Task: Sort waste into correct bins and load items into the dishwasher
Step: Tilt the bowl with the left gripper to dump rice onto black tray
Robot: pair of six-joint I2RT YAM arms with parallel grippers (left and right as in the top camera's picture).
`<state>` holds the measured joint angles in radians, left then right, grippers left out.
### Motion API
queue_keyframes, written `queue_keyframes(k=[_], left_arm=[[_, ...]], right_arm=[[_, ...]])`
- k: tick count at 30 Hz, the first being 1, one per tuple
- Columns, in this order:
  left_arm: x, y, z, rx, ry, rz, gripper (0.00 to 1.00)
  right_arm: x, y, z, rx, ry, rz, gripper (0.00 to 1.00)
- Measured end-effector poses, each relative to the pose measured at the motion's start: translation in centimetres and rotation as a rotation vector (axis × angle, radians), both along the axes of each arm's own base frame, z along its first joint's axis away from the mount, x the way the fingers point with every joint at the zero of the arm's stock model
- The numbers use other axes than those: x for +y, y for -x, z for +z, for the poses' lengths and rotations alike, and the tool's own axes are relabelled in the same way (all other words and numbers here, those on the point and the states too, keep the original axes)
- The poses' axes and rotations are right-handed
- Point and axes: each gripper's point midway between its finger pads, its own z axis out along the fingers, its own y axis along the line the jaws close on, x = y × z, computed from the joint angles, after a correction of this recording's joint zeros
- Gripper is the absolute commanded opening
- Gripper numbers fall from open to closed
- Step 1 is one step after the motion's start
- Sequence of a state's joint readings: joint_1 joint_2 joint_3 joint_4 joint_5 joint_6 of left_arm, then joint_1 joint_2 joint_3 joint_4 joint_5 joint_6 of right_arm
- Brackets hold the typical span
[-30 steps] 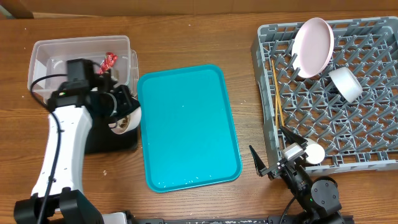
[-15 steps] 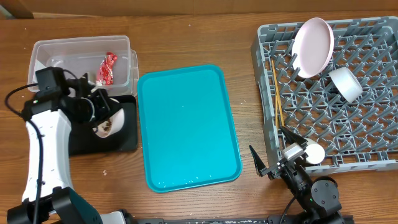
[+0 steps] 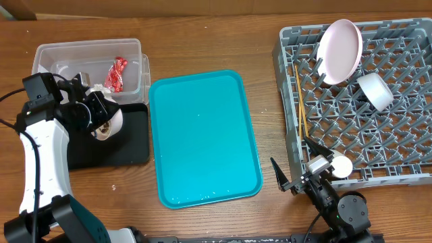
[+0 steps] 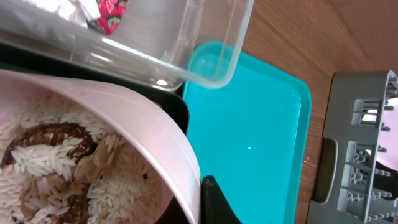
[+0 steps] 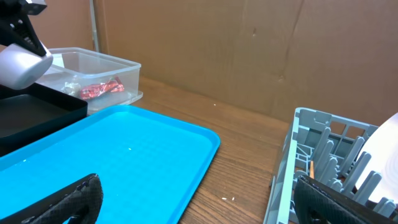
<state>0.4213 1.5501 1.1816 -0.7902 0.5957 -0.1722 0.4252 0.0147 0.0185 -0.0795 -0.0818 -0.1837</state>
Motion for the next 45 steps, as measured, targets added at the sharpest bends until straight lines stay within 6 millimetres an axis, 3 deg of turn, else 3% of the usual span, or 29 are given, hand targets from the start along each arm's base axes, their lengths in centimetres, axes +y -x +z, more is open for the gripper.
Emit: queue_keyframes(k=[10,15,27,38,45], left_arm=[[-1.5,1.0,-3.4,0.096,0.122,-0.047,0.04],[-2.6,1.7,-2.4,-0.041,0.302,-0.121,0.04],[1.0,4.0,3.8,-0.528,0.52,-0.161,0.04],[0.0,6.0,2.4,-0.596,0.579,-0.138,0.04],[0.1,6.1,2.4,-0.615,0.569,-0.142,0.04]], right_arm=[[0.0,0.0,0.0,0.0,0.001,0.0,1.0],[0.0,0.0,0.0,0.0,0.001,0.0,1.0],[0.0,0.0,0.0,0.0,0.001,0.0,1.0],[0.0,0.0,0.0,0.0,0.0,0.0,1.0],[0.0,0.0,0.0,0.0,0.0,0.0,1.0]])
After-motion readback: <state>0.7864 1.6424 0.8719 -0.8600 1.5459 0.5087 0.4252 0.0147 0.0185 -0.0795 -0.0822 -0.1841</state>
